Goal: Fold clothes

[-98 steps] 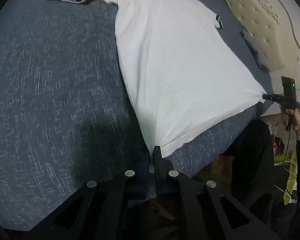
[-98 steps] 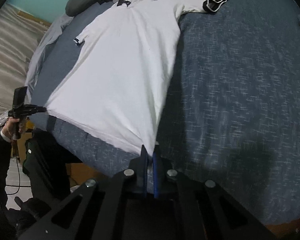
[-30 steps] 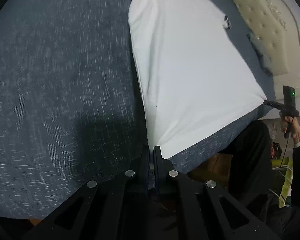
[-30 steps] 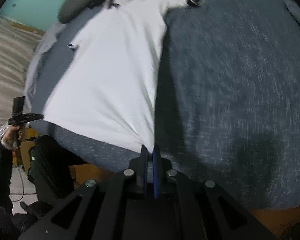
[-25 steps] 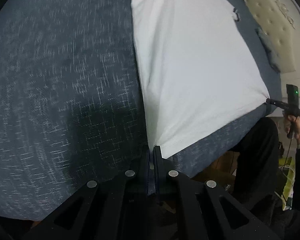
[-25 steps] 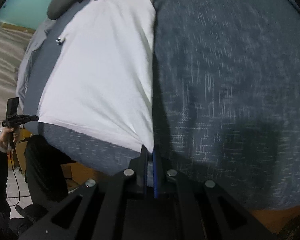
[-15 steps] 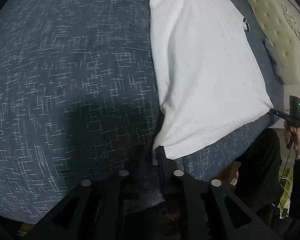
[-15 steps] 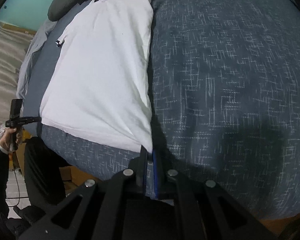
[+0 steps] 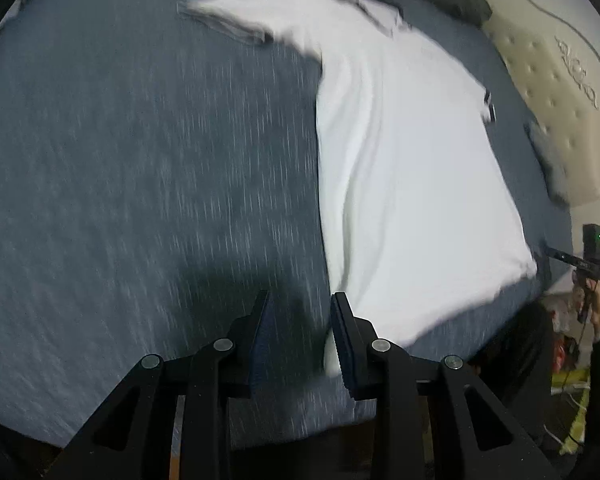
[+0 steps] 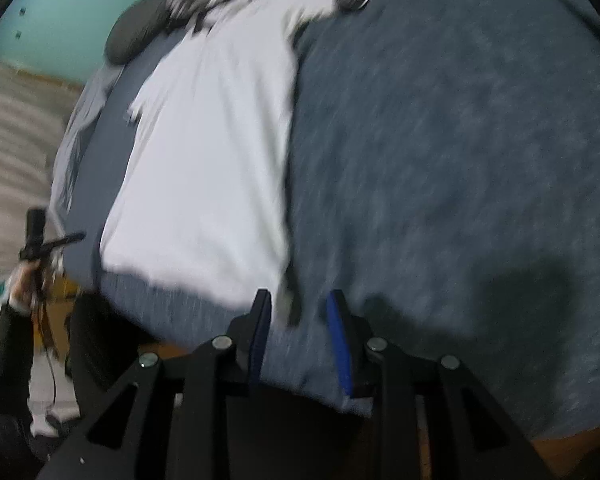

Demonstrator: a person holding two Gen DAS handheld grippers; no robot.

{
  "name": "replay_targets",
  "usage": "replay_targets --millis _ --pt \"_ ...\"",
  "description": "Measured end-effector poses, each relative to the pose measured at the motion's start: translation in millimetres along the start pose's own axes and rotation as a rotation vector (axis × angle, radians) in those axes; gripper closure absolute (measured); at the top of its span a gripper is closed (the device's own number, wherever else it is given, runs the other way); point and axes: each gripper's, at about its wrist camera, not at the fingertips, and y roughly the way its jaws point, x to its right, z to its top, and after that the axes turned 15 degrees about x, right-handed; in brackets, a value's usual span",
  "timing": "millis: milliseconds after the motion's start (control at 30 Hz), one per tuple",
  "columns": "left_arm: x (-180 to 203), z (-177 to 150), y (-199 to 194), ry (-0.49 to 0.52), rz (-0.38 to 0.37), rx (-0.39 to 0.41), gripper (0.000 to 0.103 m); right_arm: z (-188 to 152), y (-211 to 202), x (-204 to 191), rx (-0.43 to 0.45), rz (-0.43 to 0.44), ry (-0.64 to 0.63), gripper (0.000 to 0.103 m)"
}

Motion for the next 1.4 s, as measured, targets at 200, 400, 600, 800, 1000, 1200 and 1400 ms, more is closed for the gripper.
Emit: replay_targets --millis 200,400,600,800,1000,1200,1400 --pt "14 60 45 -0.019 -0.014 0.138 0.071 59 10 -1 0.142 -0.029 0.052 0.073" --pt "50 94 55 -0.056 -0.077 0.202 0.071 115 45 -6 0.212 0.001 0.121 0.073" --pt "67 109 98 -0.045 -0.105 0.229 0.071 164 90 -5 0.244 -0.013 0.163 0.073" --pt "72 105 120 -0.058 -0.117 0.269 0.071 195 124 9 0.271 -0.039 0.233 0.073" --pt "65 91 130 -0.075 -0.108 0.315 0.071 216 149 30 0.321 -0.037 0.362 0.072" --pt "65 88 142 -0.075 -0.097 0.324 0.071 233 173 32 0.347 -0.019 0.449 0.064" --pt "67 92 149 -0.065 -0.077 0.339 0.046 238 189 33 0.368 -0.045 0.498 0.061"
